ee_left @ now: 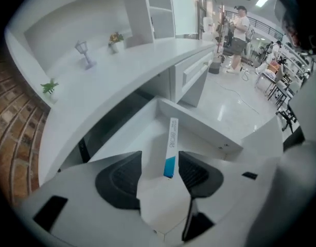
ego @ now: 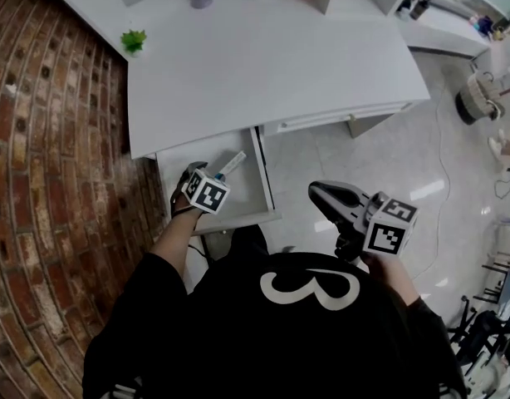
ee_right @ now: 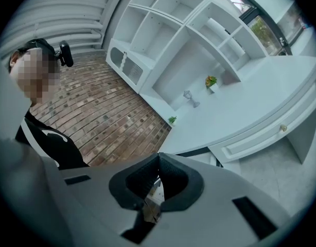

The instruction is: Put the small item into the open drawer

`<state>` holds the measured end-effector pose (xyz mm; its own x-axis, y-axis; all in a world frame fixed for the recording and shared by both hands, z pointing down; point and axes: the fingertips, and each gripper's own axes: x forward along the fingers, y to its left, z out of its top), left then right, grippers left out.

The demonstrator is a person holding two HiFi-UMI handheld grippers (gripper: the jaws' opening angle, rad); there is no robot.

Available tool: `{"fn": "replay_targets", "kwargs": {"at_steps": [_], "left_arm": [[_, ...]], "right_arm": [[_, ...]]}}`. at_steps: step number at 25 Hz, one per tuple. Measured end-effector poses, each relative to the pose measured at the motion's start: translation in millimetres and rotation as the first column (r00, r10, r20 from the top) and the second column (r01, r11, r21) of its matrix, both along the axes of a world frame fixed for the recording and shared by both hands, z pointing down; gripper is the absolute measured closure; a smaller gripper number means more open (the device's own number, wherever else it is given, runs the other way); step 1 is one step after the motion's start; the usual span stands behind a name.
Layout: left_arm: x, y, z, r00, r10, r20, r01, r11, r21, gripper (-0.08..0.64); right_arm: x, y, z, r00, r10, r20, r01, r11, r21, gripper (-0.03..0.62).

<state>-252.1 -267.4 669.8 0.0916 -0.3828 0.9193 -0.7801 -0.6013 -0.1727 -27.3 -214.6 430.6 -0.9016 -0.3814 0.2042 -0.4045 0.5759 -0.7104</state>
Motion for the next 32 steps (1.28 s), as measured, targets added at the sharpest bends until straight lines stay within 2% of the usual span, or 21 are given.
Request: {"fn": "replay_targets", "kwargs": {"at_steps": [4, 7, 9, 13, 16, 19, 22, 25, 27, 32], "left_arm": [[-2.3, 3.0, -45.9, 0.993, -0.093, -0.074, 0.097, 0.993, 0.067, 0.337], [12.3, 8.7, -89.0, 0.965, -0.147, -0.218, 0.174, 0.979, 0.109, 0.353], [28.4, 17.3, -119.6, 0.933, -0.153, -0.324, 0.205, 0.970, 0.132, 0.370], [61.6, 41.0, -181.0, 0.839, -0.163, -0.519, 0.286, 0.944, 0.165, 0.424], [80.7, 59.6, -225.7, 0.750, -0.162, -0.641, 0.350, 0.920, 0.177, 0.491], [105.4, 80.5, -271.6, 0.658, -0.093, -0.747, 0.354, 0.914, 0.199, 0.537], [133.0, 107.8, -312.6, 0.569, 0.017, -0.822, 0.314, 0.919, 0.236, 0.555], [152.9, 132.2, -342.7, 0.498, 0.096, -0.862, 0.298, 0.914, 0.274, 0.557], [162.3, 143.6, -354.8, 0.479, 0.133, -0.868, 0.295, 0.907, 0.302, 0.557], [186.1, 163.8, -367.5, 0.491, 0.182, -0.852, 0.280, 0.893, 0.352, 0.557]], "right_arm": [[0.7, 5.3, -17.4, 0.999, -0.025, 0.032, 0.023, 0.999, 0.043, 0.583], [1.3, 10.7, -33.9, 0.997, -0.055, 0.058, 0.048, 0.993, 0.106, 0.583], [2.9, 16.0, -44.5, 0.995, -0.072, 0.072, 0.061, 0.988, 0.142, 0.583], [4.5, 29.2, -61.9, 0.989, -0.117, 0.095, 0.097, 0.976, 0.194, 0.583], [1.8, 40.2, -73.8, 0.981, -0.156, 0.112, 0.128, 0.966, 0.225, 0.583], [0.4, 49.8, -82.5, 0.977, -0.180, 0.113, 0.146, 0.955, 0.258, 0.583], [0.8, 58.3, -88.7, 0.977, -0.189, 0.097, 0.153, 0.942, 0.298, 0.583], [2.0, 70.0, -96.9, 0.972, -0.208, 0.109, 0.163, 0.933, 0.321, 0.583], [4.5, 78.1, -103.7, 0.968, -0.223, 0.118, 0.172, 0.925, 0.340, 0.583], [18.4, 96.6, -115.0, 0.963, -0.243, 0.117, 0.180, 0.902, 0.391, 0.583]]}}
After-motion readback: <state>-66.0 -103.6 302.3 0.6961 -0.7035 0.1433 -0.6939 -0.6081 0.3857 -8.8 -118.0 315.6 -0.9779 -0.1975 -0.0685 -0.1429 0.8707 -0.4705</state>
